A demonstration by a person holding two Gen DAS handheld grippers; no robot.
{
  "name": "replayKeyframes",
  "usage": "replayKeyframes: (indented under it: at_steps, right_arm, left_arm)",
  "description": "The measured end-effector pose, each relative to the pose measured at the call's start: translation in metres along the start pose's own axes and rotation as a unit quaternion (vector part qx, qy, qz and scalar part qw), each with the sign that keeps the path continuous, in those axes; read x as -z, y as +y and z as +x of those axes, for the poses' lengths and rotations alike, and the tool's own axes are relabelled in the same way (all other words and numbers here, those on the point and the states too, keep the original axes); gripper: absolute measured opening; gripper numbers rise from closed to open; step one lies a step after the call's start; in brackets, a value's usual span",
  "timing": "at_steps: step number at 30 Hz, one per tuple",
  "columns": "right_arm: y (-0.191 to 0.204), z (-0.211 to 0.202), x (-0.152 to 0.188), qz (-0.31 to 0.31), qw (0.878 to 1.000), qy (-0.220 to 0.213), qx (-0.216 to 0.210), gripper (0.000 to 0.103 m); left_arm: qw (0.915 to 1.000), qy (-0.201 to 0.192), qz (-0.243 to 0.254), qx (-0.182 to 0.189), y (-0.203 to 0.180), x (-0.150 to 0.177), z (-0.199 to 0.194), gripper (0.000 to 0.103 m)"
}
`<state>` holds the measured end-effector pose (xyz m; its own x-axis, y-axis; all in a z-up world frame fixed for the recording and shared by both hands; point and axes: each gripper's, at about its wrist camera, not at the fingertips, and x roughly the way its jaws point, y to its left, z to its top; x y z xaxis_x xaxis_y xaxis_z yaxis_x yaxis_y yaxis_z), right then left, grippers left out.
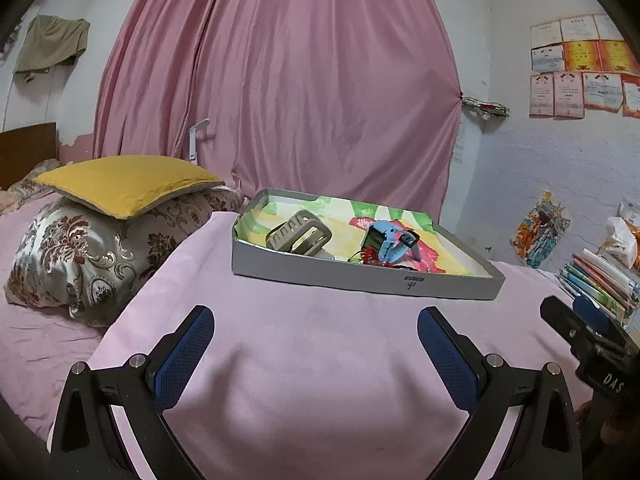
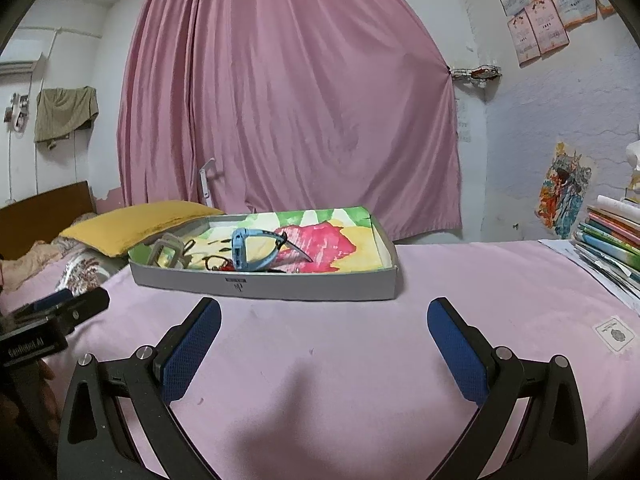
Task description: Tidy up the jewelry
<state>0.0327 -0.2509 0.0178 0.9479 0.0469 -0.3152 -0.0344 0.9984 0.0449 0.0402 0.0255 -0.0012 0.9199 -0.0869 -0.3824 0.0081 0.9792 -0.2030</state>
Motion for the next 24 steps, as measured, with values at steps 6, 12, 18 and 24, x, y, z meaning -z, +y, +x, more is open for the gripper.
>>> replayKeyframes:
  at_steps: [6,12,18,24]
  right_arm:
    - [0.0011,-0.0017,-0.0016,-0.008,1.0,-0.005,0.004,0.101]
    - [0.0014,-0.0008,-0.0024,-0.008,1.0,-0.002,0.009,0.101]
    - [0.0016,0.0001,-0.0026,-0.009,1.0,-0.002,0.009,0.101]
    - [-0.0003,0.0002,-0.0015,-0.01,1.0,-0.001,0.01,0.101]
  left_arm:
    - [1.0,-0.006,0.0,-0.006,-0.0009,0.0016,-0.0004,0.102]
    - [0.9998,-0.01,0.008,-0.017,-0.0035,0.0039,-0.0019,0.102]
    - [0.9995,-0.012,0.019,-0.023,-0.0066,0.0049,-0.0027,0.102]
    - [0.9994,-0.009,0.022,-0.026,-0.0091,0.0056,-0.0037,0.102]
